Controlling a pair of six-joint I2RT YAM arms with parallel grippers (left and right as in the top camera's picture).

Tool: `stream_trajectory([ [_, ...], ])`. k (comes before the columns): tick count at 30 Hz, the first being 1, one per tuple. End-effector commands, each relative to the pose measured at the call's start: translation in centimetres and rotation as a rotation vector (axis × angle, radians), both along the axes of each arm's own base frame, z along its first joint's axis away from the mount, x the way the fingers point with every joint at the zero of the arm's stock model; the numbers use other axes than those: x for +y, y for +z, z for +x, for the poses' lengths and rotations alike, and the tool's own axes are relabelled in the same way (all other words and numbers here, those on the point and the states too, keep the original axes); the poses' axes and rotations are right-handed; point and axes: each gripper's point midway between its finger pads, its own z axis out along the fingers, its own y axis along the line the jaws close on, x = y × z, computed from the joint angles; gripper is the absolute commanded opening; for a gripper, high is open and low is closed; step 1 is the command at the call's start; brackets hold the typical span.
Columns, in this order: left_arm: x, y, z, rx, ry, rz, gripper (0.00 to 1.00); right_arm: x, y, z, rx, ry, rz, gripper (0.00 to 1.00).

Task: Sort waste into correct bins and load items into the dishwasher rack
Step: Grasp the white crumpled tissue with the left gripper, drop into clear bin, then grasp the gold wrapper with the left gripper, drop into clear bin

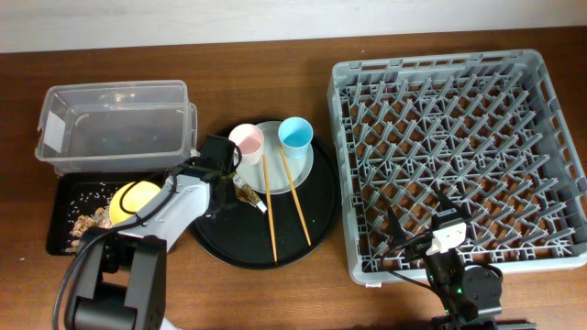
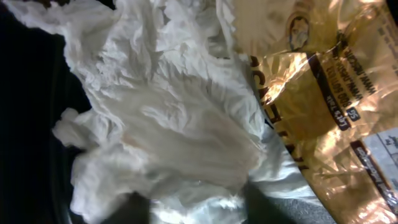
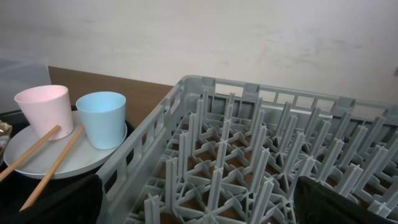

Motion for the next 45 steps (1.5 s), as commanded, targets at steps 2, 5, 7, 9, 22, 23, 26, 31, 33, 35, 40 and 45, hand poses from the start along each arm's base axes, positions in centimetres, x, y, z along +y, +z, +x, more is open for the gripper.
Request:
stream_trajectory([
  [2,0.2,-0.1,-0.8,0.017,0.006,0.008,0.0,0.1,-0.2,0.0,0.005,0.002,0.005,0.98],
  [5,-0.2,7.0,0.5,-0.144,0.006,-0.037,0.0,0.1,-0.2,0.0,0.005,0.002,0.005,0.98],
  [7,0.0,11.9,0.1,-0.247,0.007,-0.065,0.0,0.1,-0.2,0.0,0.005,0.002,0.005,0.98],
  [9,0.2,16.1,-0.6,-0.331,0.007,-0.087,0.0,0.1,-0.2,0.0,0.005,0.002,0.005,0.98],
  [22,12.6,13.9,12.9,-0.538,0.326,-0.015,0.04,0.1,-0.2,0.0,0.005,0.002,0.005,0.98],
  [23,12.8,13.3,13.2,-0.536,0.327,-0.023,0.24,0.1,-0.2,0.0,0.005,0.002,0.004,0.98],
  [26,13.6,14.0,13.3,-0.557,0.337,-0.015,0.66,0.1,-0.2,0.0,0.005,0.002,0.005,0.98],
  [31,11.3,19.7,10.0,-0.596,0.246,-0.07,0.56,0.1,-0.2,0.0,0.005,0.002,0.005,0.98],
  [33,6.5,21.0,6.6,-0.529,0.15,-0.212,0.3,0.1,-0.2,0.0,0.005,0.002,0.004,0.98],
  [35,2.2,19.3,2.2,-0.351,0.105,-0.27,0.26,0.1,-0.2,0.0,0.005,0.002,0.005,0.98],
  [40,-5.6,10.4,-3.4,-0.111,-0.033,-0.29,0.41,0.1,-0.3,0.0,0.008,0.002,0.004,0.98],
  [45,-7.8,4.0,-3.1,-0.251,-0.012,-0.388,0.57,0.1,-0.3,0.0,0.007,0.002,0.004,0.98],
])
